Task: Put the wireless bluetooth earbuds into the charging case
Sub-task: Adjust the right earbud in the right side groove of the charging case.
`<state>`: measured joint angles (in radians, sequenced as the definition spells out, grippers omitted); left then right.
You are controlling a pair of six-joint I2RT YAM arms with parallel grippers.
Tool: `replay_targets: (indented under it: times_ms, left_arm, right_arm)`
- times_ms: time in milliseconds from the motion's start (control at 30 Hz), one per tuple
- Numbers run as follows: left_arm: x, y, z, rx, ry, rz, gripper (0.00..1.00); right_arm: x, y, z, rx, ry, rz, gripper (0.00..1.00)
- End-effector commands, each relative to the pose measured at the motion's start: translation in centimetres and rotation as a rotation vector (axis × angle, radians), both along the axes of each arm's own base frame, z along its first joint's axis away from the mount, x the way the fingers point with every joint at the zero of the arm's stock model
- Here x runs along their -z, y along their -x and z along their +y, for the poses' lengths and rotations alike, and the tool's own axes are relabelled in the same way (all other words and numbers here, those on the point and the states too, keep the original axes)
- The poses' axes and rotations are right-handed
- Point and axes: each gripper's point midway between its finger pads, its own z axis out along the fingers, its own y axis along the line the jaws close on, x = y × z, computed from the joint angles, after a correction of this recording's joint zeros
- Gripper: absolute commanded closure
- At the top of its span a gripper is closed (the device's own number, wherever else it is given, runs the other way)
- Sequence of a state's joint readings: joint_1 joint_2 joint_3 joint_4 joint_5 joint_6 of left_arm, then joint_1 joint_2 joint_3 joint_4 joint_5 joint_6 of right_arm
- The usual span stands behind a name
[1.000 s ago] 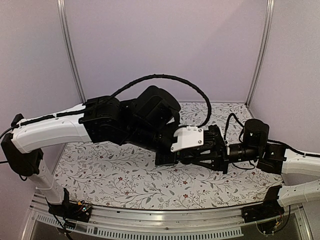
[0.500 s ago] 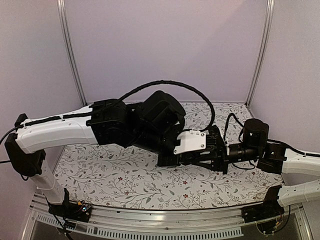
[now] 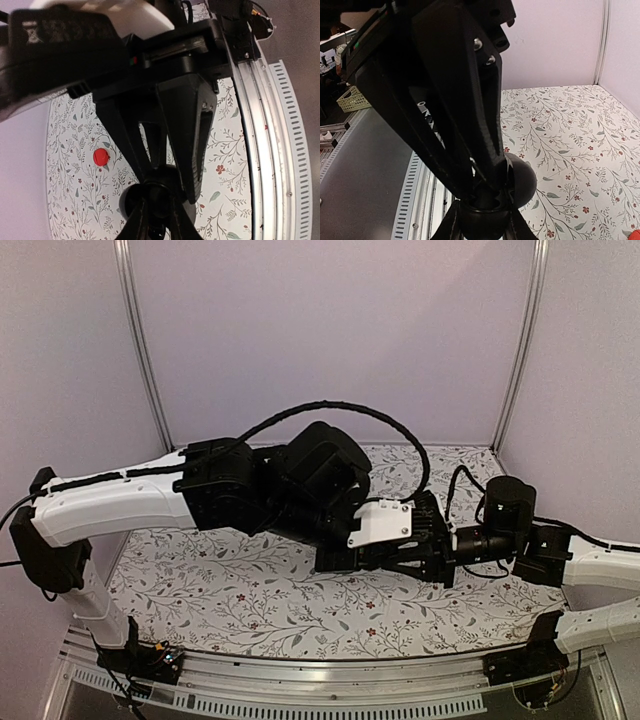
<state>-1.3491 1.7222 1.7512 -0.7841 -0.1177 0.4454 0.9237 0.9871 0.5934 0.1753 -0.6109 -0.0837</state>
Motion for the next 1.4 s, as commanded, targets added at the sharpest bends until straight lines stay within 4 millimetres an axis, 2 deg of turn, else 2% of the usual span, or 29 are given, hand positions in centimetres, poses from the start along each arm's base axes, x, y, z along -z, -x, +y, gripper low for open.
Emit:
replay_targets:
  times_ms: [0,333,567,800,1067,1367]
  left_arm:
    - [2.0,-0.4,0.2,-0.005,-0.058,0.000,0.85]
    - [2.2,-0.5,0.3,-0.004,-0.062,0.008,1.00]
    - [1.4,-0.7,0.5,-0.019,-0.004,0.037,1.00]
    - [-0.3,0.4,-0.3,0.016,0.100,0.107,1.00]
    - [0.3,1.6,-0.8,0.060,0.109,0.159,1.00]
    - [1.7,2.1,-1.1,0.065,0.050,0.144,0.98]
  right_arm:
    - [-1.5,0.0,0.3,-0.004,-0.022,-0.028,1.00]
    - [-1.6,-0.1,0.4,0.003,-0.020,-0.039,1.00]
    - [-2.7,0.0,-0.2,0.021,-0.070,-0.078,1.00]
    - [-3.8,0.1,-0.5,0.033,-0.109,-0.103,1.00]
    - [-5.0,-0.2,-1.1,0.071,-0.156,-0.123,1.00]
    - [-5.0,-0.5,-0.9,0.084,-0.156,-0.120,1.00]
